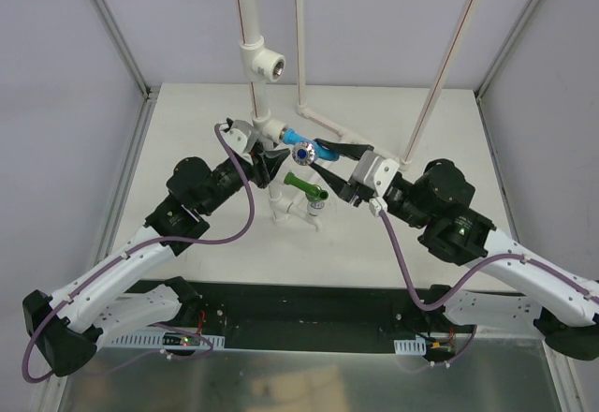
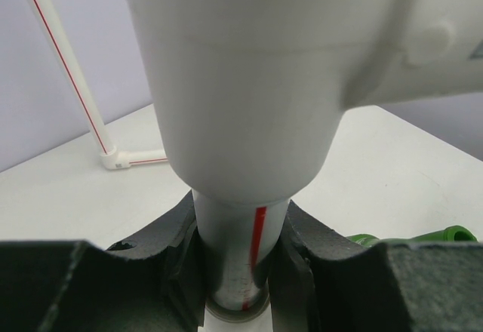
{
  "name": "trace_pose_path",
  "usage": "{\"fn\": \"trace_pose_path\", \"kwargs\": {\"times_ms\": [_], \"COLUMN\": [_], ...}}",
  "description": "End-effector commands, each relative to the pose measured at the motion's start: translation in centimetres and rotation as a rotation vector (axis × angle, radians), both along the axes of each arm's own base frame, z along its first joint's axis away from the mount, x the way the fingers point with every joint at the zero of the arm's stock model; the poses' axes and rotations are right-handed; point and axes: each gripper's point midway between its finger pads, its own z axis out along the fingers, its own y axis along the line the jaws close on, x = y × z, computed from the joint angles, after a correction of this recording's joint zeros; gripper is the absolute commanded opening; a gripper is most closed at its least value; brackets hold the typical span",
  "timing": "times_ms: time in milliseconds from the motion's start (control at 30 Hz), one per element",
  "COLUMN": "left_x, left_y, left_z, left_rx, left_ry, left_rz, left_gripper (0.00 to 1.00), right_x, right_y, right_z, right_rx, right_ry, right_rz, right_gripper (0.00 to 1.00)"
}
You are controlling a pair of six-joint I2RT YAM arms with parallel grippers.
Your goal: Install the water faucets
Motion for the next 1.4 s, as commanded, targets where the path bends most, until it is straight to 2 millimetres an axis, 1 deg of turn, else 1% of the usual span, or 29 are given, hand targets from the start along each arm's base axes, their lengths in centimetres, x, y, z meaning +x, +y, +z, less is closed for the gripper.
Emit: {"fn": "trace_pose_path", "kwargs": {"times_ms": [0,200,233,367,400,500,667,700,867,967,1133,1367], "left_x": [-1.3,-1.2,-1.2,-1.2,-1.2,-1.1,-1.1,-1.1,-1.1,-1.1,-1.0,-1.0], "left_y": [-0.9,-1.2,-1.3,-1.3,-1.4,-1.2,-1.1,-1.1,-1.1,-1.1,-1.1,-1.2], "left_z": [-0.4,-0.3,-0.3,-0.2,-0.5,-0.5,-0.6,-0.7,-0.5,-0.5,-0.5,-0.6], "left_rx": [-0.06,-0.058,-0.057,-0.061,-0.056,-0.057,-0.058,-0.055,-0.056,-0.057,-0.057,-0.054], "left_ry": [0.093,0.096,0.097,0.099,0.103,0.101,0.101,0.1,0.098,0.096,0.093,0.092], "left_rz": [-0.063,-0.07,-0.073,-0.074,-0.073,-0.067,-0.063,-0.063,-0.063,-0.063,-0.061,-0.061], "left_gripper": [0.0,0.0,0.0,0.0,0.0,0.0,0.0,0.0,0.0,0.0,0.0,0.0], "right_x": [2.8,3.9,4.1,3.8,3.6,3.6,3.4,3.5,3.0,2.5,1.3,1.0], "right_y": [-0.4,-1.0,-0.9,-0.7,-0.6,-0.6,-0.4,-0.4,0.1,0.5,0.9,0.8], "right_z": [-1.4,-1.3,-1.6,-1.8,-1.9,-1.7,-0.7,-0.8,0.2,0.7,2.3,3.4], "right_rx": [0.09,0.219,0.231,0.284,0.303,0.375,0.544,0.571,0.719,0.772,0.877,1.008], "right_ry": [0.193,0.365,0.398,0.491,0.523,0.617,0.814,0.854,1.061,1.143,1.289,1.468], "right_rz": [-0.138,-0.204,-0.21,-0.192,-0.182,-0.173,-0.138,-0.136,-0.071,-0.019,0.115,0.199], "right_gripper": [0.01,0.0,0.0,0.0,0.0,0.0,0.0,0.0,0.0,0.0,0.0,0.0]}}
